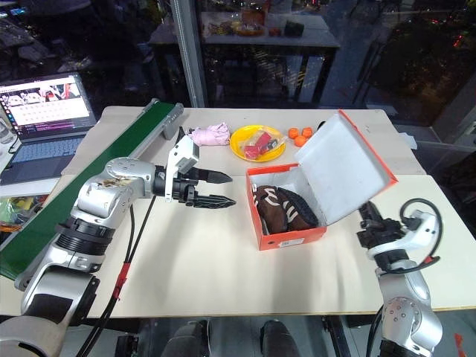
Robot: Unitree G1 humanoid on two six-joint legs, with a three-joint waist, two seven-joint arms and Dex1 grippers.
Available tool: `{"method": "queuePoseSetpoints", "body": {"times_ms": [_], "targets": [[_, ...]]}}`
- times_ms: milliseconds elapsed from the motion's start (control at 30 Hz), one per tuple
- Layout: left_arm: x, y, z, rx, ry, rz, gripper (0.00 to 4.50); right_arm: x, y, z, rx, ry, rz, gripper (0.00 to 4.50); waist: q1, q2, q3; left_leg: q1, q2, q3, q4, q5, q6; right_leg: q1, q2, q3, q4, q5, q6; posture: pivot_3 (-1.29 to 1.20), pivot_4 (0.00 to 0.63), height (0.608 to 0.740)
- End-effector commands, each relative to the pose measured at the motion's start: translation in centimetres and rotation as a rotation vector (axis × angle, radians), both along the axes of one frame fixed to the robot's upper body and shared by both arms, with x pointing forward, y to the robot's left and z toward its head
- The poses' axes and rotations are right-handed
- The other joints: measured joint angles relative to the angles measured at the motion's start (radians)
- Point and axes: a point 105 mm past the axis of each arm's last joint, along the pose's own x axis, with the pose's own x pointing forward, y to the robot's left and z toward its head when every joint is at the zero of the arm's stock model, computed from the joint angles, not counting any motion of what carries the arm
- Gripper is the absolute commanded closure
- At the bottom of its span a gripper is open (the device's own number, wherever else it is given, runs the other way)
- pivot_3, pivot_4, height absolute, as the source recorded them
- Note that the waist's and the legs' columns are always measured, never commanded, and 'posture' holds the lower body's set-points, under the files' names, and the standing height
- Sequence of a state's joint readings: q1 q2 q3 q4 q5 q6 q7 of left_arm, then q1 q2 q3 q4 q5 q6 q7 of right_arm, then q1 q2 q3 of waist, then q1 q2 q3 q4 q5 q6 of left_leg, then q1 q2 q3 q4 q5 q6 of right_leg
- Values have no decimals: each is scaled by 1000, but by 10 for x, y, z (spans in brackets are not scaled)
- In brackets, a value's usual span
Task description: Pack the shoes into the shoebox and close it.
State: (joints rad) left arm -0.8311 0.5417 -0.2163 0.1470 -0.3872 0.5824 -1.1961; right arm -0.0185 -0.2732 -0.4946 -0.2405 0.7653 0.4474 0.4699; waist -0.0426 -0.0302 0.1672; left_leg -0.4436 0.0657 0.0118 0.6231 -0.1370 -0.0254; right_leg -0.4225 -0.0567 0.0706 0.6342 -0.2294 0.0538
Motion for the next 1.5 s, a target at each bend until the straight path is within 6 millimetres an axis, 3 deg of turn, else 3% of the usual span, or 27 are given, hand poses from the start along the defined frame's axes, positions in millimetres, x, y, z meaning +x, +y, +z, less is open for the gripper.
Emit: {"method": "queuePoseSetpoints", "body": {"times_ms": [33, 133, 300, 467, 633, 900, 1033, 1100, 1200, 1333, 1400, 1500], "targets": [[-1, -2, 12, -15, -50, -11, 848, -7, 41, 6, -56, 20, 227, 4440, 0, 0, 0, 0, 0, 0, 0, 0, 0, 0, 0, 0, 0, 0, 0, 0, 150, 740], [-2, -2, 11, -15, -47, -9, 848, -11, 60, -4, -143, 104, 349, 4440, 1, 0, 0, 0, 0, 0, 1, 0, 0, 0, 0, 0, 0, 0, 0, 0, 150, 740], [-3, 2, 10, -13, -45, 6, 848, -4, 67, -10, -368, 184, 392, 4440, 3, 0, 0, 0, 0, 0, 1, 0, 0, 0, 0, 0, 0, 0, 0, 0, 150, 740], [-4, 4, 7, -20, -41, 33, 848, 24, 70, 9, -515, 171, 365, 4440, 0, 0, 0, 0, 0, 0, 1, 0, 0, -1, 0, 0, 0, 0, 0, 0, 150, 740], [-7, 3, 2, -25, -34, 50, 848, 46, 90, 10, -633, 200, 432, 4440, 2, 0, 0, -1, 0, 0, 1, 0, 0, -1, 1, 0, 0, 0, 0, 0, 150, 740], [-7, 1, -2, -43, -31, 85, 848, 92, 127, -12, -712, 218, 487, 4440, 3, 0, 0, -1, 0, 0, 3, 0, 1, -1, 0, 0, 0, 1, 1, 0, 150, 740], [-8, 2, -3, -47, -31, 96, 848, 96, 122, -42, -795, 319, 505, 4440, 3, 0, 0, -1, 0, 0, 3, 0, 1, 0, 0, 0, 0, 1, 1, 0, 150, 740], [-7, 4, -3, -50, -30, 111, 848, 96, 118, -46, -805, 336, 505, 4440, 2, -1, 0, 0, 0, 0, 3, 0, 1, 1, 0, 0, 0, 2, -1, 0, 150, 740], [-8, 7, -5, -50, -27, 122, 848, 94, 118, -30, -766, 275, 497, 4440, 4, -1, 0, 2, 0, 0, 3, 0, 1, 2, 0, 0, 2, 1, 1, 0, 150, 740], [-4, 9, -10, -62, -32, 163, 848, 80, 111, 19, -725, 86, 461, 4440, 13, -1, 0, 2, -1, 0, 3, 0, 1, 1, 0, 0, 5, 0, 0, 0, 150, 740], [0, 13, -15, -71, -45, 205, 848, 67, 100, 41, -707, 25, 416, 4440, 17, 0, 0, 1, -1, 0, 3, 0, 1, 0, 0, 0, 6, 0, 0, 0, 150, 740], [4, 20, -25, -85, -46, 272, 848, 51, 70, 52, -721, 18, 310, 4440, 22, 0, 0, -1, -1, 0, 3, 0, 1, -3, 0, 1, 6, 0, -1, 0, 150, 740]]}}
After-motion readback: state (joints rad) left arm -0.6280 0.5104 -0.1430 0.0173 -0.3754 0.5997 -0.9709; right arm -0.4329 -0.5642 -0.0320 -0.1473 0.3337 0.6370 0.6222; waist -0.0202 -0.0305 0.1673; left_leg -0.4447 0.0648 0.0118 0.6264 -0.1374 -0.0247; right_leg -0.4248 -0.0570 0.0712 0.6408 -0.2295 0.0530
